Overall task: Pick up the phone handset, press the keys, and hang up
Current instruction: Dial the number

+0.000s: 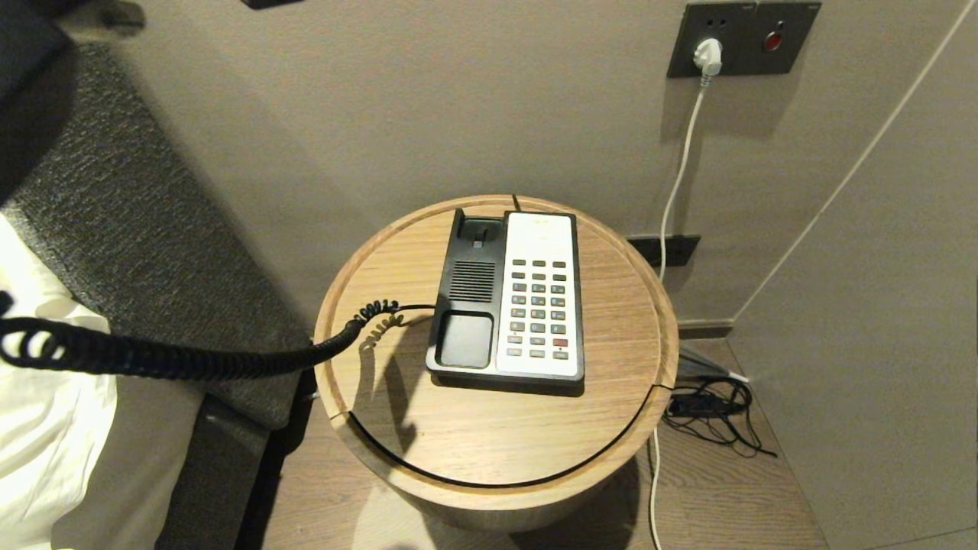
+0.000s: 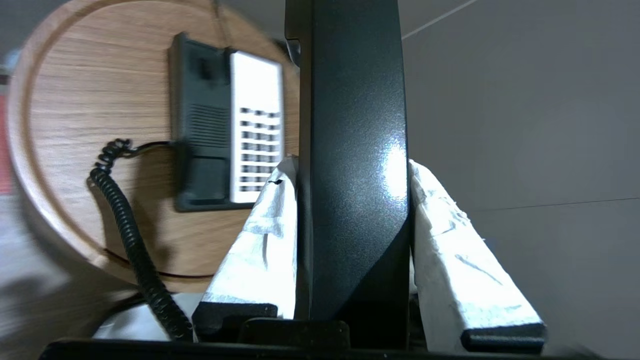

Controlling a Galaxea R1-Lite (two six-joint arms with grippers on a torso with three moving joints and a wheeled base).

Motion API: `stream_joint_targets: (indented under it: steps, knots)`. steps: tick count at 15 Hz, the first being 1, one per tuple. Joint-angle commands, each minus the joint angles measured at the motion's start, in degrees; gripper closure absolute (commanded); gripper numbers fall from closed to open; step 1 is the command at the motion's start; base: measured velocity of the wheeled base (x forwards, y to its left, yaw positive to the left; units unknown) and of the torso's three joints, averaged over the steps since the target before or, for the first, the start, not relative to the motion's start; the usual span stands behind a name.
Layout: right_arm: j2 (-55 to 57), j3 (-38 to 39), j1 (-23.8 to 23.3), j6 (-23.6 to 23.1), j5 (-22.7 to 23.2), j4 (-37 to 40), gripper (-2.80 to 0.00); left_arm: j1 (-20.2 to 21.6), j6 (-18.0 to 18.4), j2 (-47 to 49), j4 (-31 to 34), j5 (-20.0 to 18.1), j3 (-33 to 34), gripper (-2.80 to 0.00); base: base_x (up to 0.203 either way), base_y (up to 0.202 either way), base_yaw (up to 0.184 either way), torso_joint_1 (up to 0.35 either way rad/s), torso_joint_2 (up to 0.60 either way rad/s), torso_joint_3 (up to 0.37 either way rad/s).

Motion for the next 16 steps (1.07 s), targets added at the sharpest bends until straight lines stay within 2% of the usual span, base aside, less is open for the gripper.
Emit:
stream_joint_targets:
  steps: [1, 3, 5, 7, 11, 16]
  knots:
    - [-0.02, 0.01, 0.0, -0.03, 0.0, 0.01, 0.0, 2.46, -3.17, -5.74, 0.28, -3.98, 0.17, 0.0, 0.0, 0.0, 0.0, 0.0, 0.0, 0.0]
    - [-0.02, 0.01, 0.0, -0.03, 0.0, 0.01, 0.0, 4.33, -7.31, -7.82, 0.11, -7.08, 0.19, 0.0, 0.0, 0.0, 0.0, 0.0, 0.0, 0.0]
    - [-0.02, 0.01, 0.0, -0.03, 0.0, 0.01, 0.0, 5.92, -8.77, -8.75, 0.06, -10.24, 0.32, 0.0, 0.0, 0.0, 0.0, 0.0, 0.0, 0.0]
    - [-0.02, 0.01, 0.0, -0.03, 0.0, 0.01, 0.0, 6.17, -9.74, -8.85, 0.01, -11.0, -0.05, 0.0, 0.0, 0.0, 0.0, 0.0, 0.0, 0.0]
    - [-0.02, 0.01, 0.0, -0.03, 0.0, 0.01, 0.0, 6.81, -10.45, -9.29, -0.82, -13.64, -0.32, 0.0, 0.0, 0.0, 0.0, 0.0, 0.0, 0.0]
    - [-0.02, 0.01, 0.0, -0.42, 0.17, 0.01, 0.0, 6.96, -10.19, -9.69, -0.56, -13.99, 0.39, 0.0, 0.0, 0.0, 0.0, 0.0, 0.0, 0.0]
